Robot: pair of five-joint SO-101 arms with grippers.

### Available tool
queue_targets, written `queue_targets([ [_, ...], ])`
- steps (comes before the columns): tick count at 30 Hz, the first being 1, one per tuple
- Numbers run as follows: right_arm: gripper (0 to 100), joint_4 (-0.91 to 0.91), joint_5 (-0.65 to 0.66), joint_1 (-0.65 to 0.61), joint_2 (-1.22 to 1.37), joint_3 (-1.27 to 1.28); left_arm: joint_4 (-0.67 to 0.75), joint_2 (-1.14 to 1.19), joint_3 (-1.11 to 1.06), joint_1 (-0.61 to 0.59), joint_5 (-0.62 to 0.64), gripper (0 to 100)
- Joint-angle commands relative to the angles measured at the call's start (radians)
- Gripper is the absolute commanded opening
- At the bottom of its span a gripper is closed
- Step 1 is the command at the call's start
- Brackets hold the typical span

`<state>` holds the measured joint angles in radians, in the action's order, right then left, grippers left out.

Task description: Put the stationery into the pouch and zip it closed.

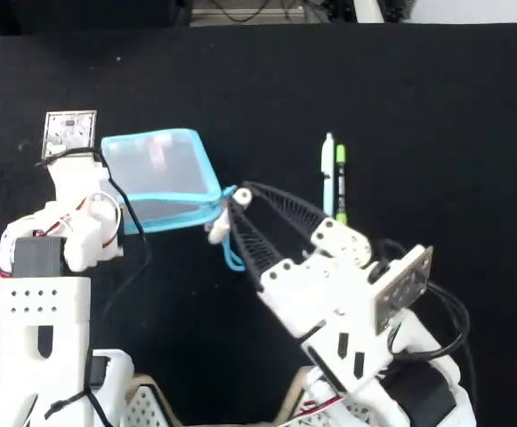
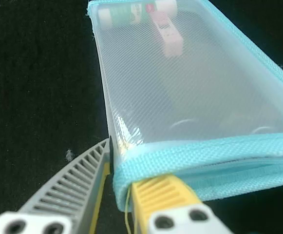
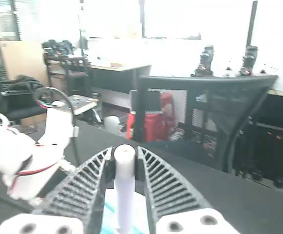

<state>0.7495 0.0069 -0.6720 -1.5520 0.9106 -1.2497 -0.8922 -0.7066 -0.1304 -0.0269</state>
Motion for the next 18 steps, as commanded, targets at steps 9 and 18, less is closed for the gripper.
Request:
queue_targets([
  [9, 1.1, -0.264, 0.005, -0.058, 0.124, 0.038, 0.011, -0.011, 0.007, -0.004, 0.0, 3],
  [18, 1.1, -0.628, 0.011, -0.054, 0.148, 0.305, 0.011, -0.011, 0.007, -0.004, 0.0, 3],
])
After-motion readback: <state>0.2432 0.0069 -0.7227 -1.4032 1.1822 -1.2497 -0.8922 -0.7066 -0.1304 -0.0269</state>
